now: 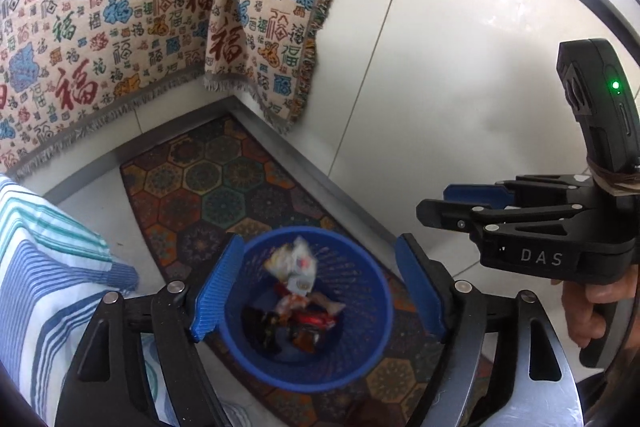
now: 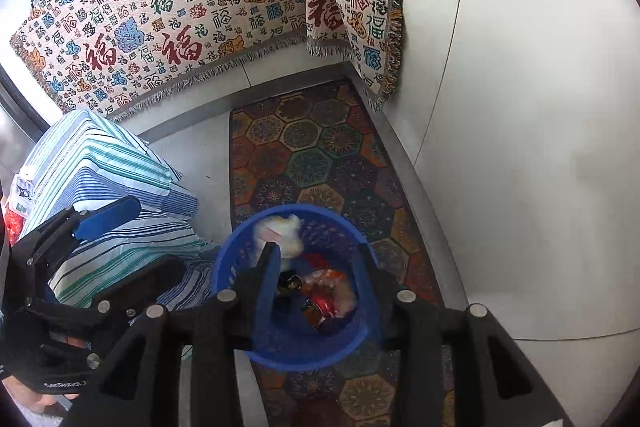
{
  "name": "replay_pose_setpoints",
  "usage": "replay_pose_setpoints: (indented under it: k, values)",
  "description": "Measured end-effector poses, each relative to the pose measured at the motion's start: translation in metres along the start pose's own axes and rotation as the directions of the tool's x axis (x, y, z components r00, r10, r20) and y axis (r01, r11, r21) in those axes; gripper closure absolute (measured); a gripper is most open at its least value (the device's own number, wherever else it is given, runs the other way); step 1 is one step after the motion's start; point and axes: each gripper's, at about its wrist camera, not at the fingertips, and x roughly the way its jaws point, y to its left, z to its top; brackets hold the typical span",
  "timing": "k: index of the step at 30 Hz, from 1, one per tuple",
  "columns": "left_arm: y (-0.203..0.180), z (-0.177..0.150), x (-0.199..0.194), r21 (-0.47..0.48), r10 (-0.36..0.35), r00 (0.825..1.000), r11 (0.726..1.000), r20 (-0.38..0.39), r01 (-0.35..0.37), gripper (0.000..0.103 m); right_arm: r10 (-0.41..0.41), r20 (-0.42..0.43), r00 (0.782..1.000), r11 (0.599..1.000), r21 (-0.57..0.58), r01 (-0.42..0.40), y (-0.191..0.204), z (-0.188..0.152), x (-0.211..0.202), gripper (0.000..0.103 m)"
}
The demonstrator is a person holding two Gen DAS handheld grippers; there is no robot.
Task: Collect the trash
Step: 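Carry the snack bag and stick wrapper over the wastebasket and open both tools, then move both tools back over the table toward the white paper bag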
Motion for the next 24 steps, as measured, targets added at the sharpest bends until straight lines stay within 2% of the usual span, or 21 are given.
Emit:
replay_pose_setpoints:
  k: [7, 11, 15, 19, 24]
  values:
    - [0.009, -0.010, -0.034, -0.027, 0.020, 0.999, 0.999, 0.026, -0.019, 0.021, -0.003, 0.061, 0.998, 1.000, -0.025, 0.005, 0.010, 0.003, -0.016, 0.064]
    - [0.023, -0.034, -0.082, -0.061, 0.056, 0.997, 0.997, 0.049, -0.053, 0.016, 0.000, 0.124, 0.992, 0.996, -0.084, 0.011, 0.033, 0.005, -0.029, 0.064]
    - [0.044, -0.069, -0.138, -0.110, 0.121, 0.991, 0.987, 0.061, -0.114, 0.012, 0.039, 0.175, 0.984, 0.985, -0.171, -0.008, 0.075, 0.001, -0.040, 0.063]
    - [0.079, -0.106, -0.188, -0.167, 0.219, 0.975, 0.964, 0.044, -0.209, 0.011, 0.116, 0.183, 0.976, 0.963, -0.260, -0.065, 0.130, -0.009, -0.043, 0.062]
    - [0.133, -0.145, -0.233, -0.222, 0.353, 0.936, 0.913, 0.008, -0.342, 0.011, 0.245, 0.146, 0.959, 0.903, -0.393, -0.171, 0.215, -0.037, -0.039, 0.062]
